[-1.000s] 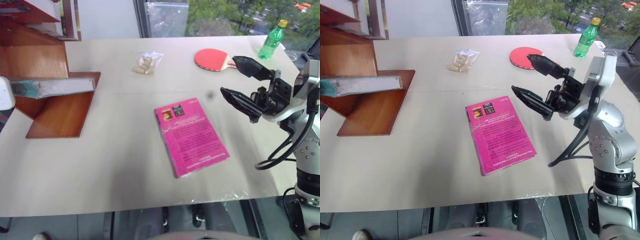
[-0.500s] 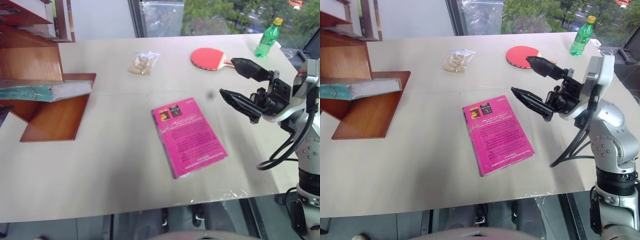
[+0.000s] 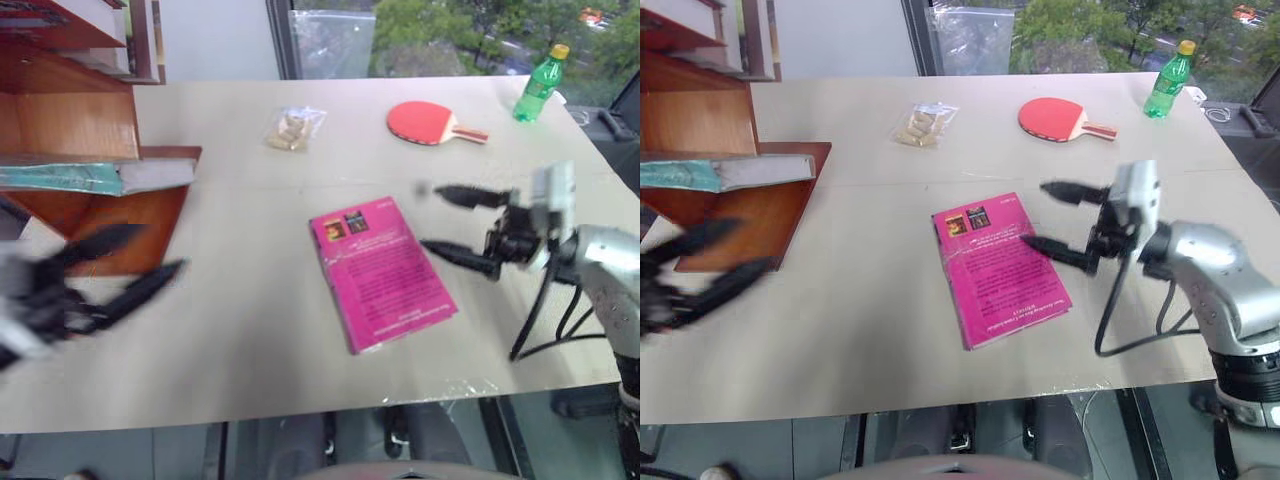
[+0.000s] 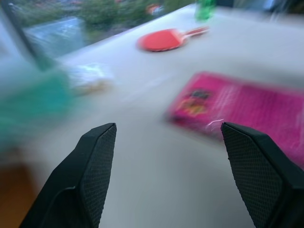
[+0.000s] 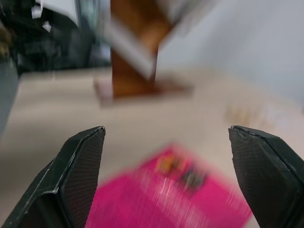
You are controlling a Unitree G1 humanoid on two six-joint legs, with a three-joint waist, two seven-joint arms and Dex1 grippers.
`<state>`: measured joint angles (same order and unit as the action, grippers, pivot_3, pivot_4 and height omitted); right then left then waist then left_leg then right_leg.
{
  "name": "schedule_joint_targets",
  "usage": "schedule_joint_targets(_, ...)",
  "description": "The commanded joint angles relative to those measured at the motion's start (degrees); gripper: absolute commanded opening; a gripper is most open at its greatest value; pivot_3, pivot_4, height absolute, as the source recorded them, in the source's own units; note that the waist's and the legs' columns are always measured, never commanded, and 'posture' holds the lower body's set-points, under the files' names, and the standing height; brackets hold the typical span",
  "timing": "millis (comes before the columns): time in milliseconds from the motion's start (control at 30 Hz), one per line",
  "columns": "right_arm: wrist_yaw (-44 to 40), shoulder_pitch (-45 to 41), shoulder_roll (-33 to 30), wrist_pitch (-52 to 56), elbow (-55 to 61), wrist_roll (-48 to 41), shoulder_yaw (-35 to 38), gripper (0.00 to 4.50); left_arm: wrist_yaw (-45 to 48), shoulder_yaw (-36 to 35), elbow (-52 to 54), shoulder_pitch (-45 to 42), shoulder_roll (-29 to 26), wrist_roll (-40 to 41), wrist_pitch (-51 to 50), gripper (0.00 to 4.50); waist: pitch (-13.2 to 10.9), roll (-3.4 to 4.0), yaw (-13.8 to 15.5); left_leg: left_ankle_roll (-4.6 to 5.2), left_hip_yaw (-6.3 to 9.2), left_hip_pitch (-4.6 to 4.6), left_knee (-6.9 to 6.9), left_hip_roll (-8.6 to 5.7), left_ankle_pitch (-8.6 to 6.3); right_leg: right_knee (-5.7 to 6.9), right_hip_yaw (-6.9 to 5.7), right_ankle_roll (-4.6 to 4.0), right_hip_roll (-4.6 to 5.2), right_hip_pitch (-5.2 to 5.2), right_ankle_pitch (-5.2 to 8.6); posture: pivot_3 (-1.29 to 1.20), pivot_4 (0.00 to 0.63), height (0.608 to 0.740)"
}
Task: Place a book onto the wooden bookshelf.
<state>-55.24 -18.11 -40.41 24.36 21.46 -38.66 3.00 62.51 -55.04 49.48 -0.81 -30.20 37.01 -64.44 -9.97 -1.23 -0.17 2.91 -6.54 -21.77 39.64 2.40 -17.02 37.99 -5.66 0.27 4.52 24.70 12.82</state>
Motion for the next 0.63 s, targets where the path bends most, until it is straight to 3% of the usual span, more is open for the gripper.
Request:
schedule_joint_targets(33,4.02,3.39,-1.07,0.13,5.73,4.59,-0.5,4.26,-12.59,16.77,4.8,0.92,8.09,-2.45,5.57,3.69,0.11,-0.18,0.2,0.0,0.03,0.0,0.05,-0.01,0.0,0.01,-0.01,-0.01,0.01,-0.02,-0.01,0.0,0.15,0.74)
schedule_joint_targets(100,6.4,6.09,-1.12,-0.22,7.72,7.98,-1.46,4.26,-17.58,26.7,2.24,2.32,10.64,-9.42,13.5,3.69,0.15,-0.24,0.18,0.0,0.03,0.06,0.08,-0.01,0.0,0.02,0.0,-0.04,0.03,-0.11,-0.03,0.0,0.15,0.74)
schedule_joint_targets(200,9.02,11.28,-1.35,-0.39,11.0,11.2,-0.82,4.26,-20.25,34.25,-2.58,5.3,11.87,-14.0,21.84,3.69,0.2,-0.16,0.16,-0.01,0.04,0.11,0.09,0.03,0.0,0.01,0.01,-0.1,0.02,-0.12,-0.05,0.0,0.15,0.74)
schedule_joint_targets(300,9.17,22.24,-3.56,-1.02,14.23,12.58,6.62,4.26,-16.19,31.96,-8.37,10.2,8.96,-13.31,29.17,4.47,0.2,-0.15,0.72,0.0,0.08,0.06,0.08,0.1,0.0,-0.04,-0.05,-0.11,-0.04,-0.1,-0.03,0.0,0.15,0.74)
schedule_joint_targets(500,5.48,35.99,-5.72,-2.83,16.41,11.73,17.98,4.26,-13.33,27.94,-15.51,16.07,2.12,-12.59,36.88,4.47,0.21,-0.17,1.01,0.13,0.08,-0.02,0.14,0.07,-0.08,-0.13,-0.06,0.12,-0.07,-0.04,0.11,0.0,0.15,0.74)
schedule_joint_targets(633,4.37,38.94,-5.92,-4.05,15.85,12.57,20.11,4.26,-13.36,28.42,-16.86,15.96,0.14,-11.17,38.4,4.47,0.22,-0.17,1.02,0.39,0.12,-0.02,0.19,0.09,-0.23,-0.1,-0.09,0.06,0.0,-0.04,0.17,0.0,0.15,0.74)
